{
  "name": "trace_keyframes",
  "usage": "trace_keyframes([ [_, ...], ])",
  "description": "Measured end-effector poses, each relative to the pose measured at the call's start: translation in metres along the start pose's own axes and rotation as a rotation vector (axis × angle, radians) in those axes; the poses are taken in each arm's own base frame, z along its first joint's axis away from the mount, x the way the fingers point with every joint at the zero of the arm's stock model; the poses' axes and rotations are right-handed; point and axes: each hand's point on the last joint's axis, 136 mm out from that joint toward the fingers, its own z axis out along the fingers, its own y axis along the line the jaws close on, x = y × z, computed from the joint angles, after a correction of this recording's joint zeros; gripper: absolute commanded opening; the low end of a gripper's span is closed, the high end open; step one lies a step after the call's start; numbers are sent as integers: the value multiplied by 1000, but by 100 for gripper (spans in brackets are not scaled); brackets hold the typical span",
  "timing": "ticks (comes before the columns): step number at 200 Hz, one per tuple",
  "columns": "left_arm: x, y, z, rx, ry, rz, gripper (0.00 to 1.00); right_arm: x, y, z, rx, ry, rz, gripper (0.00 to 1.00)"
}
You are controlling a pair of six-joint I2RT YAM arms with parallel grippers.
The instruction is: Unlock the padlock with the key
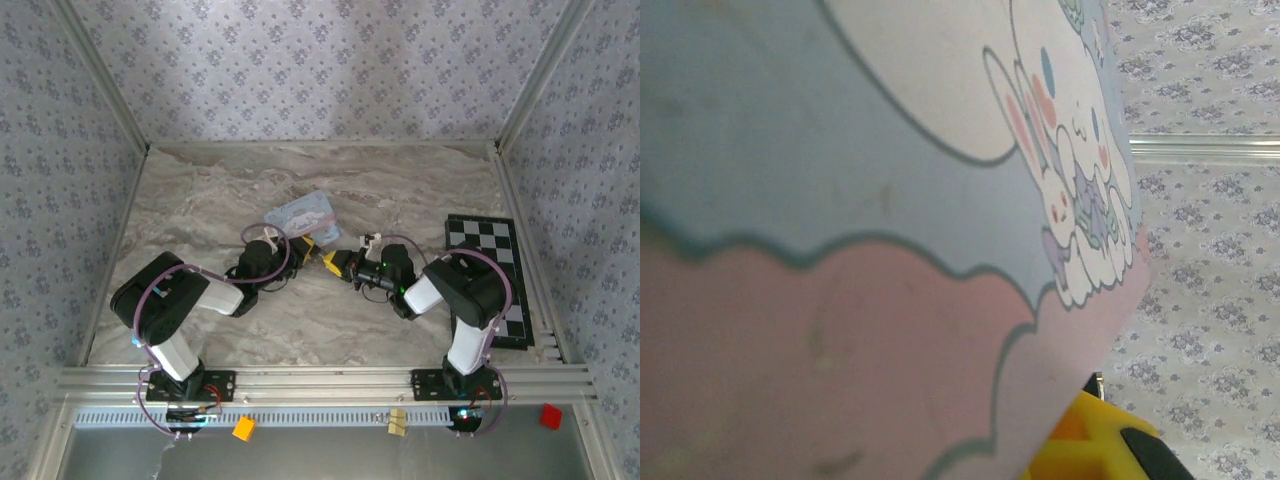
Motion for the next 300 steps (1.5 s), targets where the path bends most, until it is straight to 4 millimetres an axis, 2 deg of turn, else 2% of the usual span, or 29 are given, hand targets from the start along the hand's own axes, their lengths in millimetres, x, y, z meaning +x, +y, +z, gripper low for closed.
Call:
trace_keyframes([
  [78, -4, -4, 1, 8, -20, 2, 0, 1, 4, 5, -8, 8, 0, 0],
  [235, -3, -5, 2, 9, -13, 2, 0, -3, 1, 3, 24, 14, -167, 0],
  [300, -4, -9, 4, 18, -21, 3, 0, -7, 5, 3, 28, 12, -152, 0],
])
